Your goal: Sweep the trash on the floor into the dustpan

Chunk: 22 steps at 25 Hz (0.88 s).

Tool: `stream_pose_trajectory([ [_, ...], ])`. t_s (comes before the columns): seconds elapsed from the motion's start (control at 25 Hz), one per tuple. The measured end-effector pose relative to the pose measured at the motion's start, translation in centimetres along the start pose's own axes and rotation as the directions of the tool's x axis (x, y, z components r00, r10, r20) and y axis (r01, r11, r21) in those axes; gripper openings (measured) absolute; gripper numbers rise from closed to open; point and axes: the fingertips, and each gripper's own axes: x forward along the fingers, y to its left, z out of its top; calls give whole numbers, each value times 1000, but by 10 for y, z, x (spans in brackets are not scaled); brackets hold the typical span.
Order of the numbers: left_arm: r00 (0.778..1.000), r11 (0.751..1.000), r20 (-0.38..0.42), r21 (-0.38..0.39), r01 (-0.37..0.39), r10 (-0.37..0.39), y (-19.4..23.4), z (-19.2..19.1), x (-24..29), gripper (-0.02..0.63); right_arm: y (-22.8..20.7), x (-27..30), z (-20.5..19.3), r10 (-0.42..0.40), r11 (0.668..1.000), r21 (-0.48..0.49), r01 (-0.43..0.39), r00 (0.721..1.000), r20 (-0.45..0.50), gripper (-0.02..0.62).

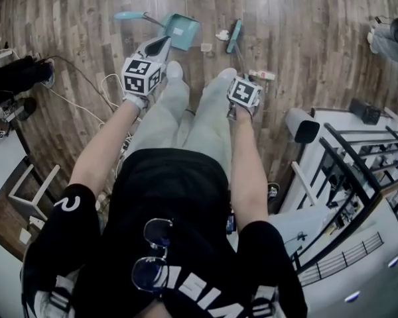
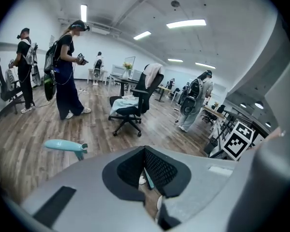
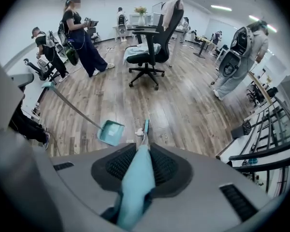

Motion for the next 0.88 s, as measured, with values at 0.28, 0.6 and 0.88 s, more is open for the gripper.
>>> stream_pose_trajectory([
  [0.28, 1000, 1000, 3, -18, -7, 7, 24, -8, -20, -2, 63, -4, 0, 58, 997, -47, -58, 998, 6, 84],
  [0.6, 1000, 999, 8, -31, -21, 21, 55, -14, -38, -2, 160, -6, 10, 259, 966, 4, -260, 965, 46, 84],
  [0.88, 1000, 1000, 0, -21, -11, 11, 72, -21, -51, -2, 174, -20, 22, 241, 970, -5, -242, 961, 137, 84],
])
